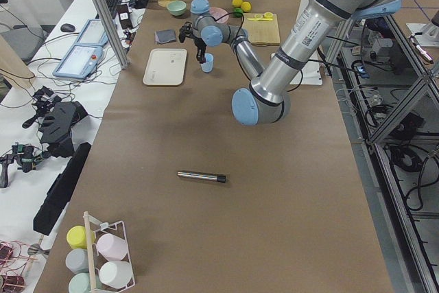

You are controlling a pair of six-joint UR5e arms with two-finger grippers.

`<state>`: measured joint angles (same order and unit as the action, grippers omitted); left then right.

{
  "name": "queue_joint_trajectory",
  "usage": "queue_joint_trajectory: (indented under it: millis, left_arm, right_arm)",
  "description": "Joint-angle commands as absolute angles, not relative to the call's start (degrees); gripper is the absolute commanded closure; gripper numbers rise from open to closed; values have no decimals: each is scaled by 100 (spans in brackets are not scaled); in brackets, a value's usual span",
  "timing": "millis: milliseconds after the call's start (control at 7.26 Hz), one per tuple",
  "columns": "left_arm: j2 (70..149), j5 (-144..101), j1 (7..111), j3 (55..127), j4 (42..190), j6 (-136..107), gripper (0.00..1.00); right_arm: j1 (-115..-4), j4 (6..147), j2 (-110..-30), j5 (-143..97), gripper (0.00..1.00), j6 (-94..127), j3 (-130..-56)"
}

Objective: Mash ice and strawberries in cup
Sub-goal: 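Carry the strawberry with the left gripper over the light-blue cup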

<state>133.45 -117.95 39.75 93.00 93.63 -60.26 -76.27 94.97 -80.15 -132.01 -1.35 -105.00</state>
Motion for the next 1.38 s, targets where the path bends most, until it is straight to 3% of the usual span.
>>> queue_joint_trajectory:
  millis: [0,551,1239]
  left_arm:
    - [13605,-11550,3701,9071,9545,-6485,71]
    - [13781,-11382,3559,8833,9554,-6653,71]
    - [13816,-11364,3533,8464,10055,-7049,71]
  right_arm:
    - [-7864,9518,-8225,-13201,2,-141,-10485]
    - [-8751,9492,-8411,-13236,1,-1559,-9452]
    - [-9132,9475,-8640,-13148,1,-1784,-9177]
